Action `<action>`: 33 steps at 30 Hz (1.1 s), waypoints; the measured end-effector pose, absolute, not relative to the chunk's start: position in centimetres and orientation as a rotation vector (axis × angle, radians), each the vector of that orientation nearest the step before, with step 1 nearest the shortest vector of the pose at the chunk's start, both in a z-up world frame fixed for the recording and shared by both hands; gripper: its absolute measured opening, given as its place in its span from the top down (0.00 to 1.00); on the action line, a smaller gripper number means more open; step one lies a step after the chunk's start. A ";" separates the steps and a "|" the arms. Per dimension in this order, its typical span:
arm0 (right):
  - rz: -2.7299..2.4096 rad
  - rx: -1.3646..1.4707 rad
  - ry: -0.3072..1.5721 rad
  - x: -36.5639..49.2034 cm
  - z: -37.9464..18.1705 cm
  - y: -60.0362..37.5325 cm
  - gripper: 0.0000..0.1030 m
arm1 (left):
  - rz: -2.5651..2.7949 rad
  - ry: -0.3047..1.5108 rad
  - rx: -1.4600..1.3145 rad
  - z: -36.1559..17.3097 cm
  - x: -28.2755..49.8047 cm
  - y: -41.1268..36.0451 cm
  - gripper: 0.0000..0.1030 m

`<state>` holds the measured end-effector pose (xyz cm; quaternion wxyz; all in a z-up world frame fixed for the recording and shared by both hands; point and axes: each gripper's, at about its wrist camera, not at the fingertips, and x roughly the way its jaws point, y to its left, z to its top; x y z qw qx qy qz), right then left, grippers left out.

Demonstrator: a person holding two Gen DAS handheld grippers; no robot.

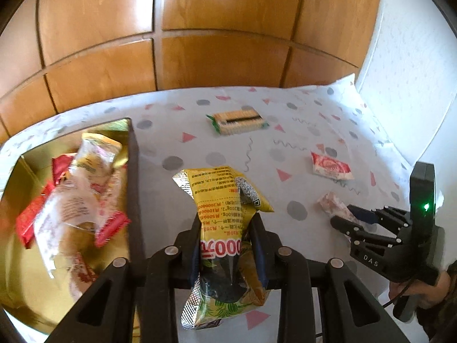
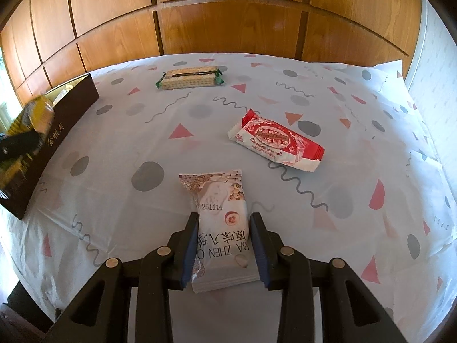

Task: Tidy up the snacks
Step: 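Carry the yellow bag over the tin with the left gripper, then lower the yellow bag into the tin and open the left gripper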

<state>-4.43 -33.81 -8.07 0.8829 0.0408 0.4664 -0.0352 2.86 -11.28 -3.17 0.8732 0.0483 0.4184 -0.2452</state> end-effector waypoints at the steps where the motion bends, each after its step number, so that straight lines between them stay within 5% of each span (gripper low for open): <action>1: -0.075 0.082 0.971 -4.4 -8.1 -33.8 0.65 | -0.508 0.872 0.093 -2.9 2.9 -10.9 0.70; 33: -0.101 0.056 0.978 -4.4 -8.0 -33.2 0.66 | -0.191 0.776 -0.111 0.8 4.7 4.1 0.70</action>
